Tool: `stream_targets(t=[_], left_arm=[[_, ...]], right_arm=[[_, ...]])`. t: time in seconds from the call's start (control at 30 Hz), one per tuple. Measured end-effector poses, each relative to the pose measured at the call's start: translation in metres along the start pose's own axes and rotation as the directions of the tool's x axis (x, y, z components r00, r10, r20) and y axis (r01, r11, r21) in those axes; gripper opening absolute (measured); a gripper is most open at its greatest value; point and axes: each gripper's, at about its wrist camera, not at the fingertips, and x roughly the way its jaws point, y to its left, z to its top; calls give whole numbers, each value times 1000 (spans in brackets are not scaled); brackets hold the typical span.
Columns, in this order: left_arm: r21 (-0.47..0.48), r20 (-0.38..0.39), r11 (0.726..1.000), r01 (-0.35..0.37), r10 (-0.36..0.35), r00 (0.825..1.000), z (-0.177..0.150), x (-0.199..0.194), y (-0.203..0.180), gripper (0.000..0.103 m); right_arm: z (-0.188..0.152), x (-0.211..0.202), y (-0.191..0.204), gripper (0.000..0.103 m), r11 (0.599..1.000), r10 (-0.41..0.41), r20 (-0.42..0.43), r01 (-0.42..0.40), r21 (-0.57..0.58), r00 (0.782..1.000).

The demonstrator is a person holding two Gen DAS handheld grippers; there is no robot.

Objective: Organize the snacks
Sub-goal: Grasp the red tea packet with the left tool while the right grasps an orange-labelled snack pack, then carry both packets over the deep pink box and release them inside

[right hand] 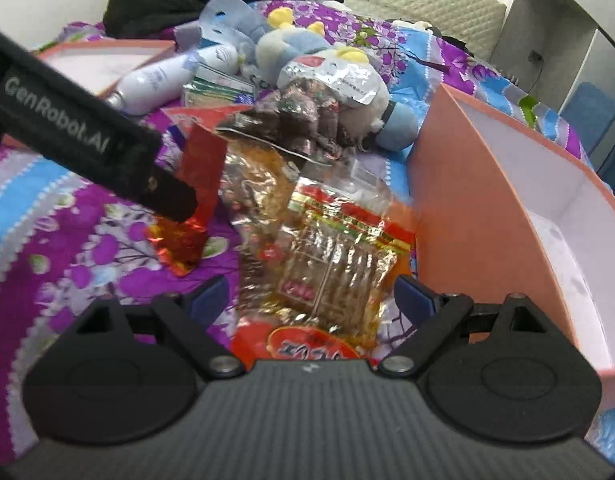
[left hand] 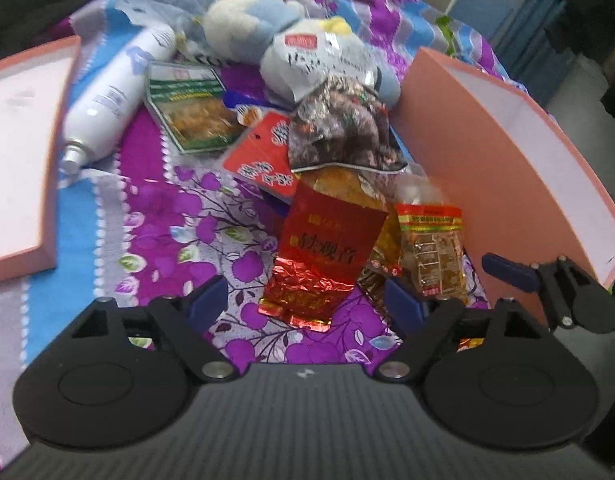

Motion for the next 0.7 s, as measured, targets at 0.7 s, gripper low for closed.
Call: stream_targets(t=[0.7], left_arm=[[-50, -20, 998, 31, -32, 999, -7, 11, 7, 63]], right_arm=[[-2, 6, 0, 51, 993, 109, -11, -108, 49, 994]])
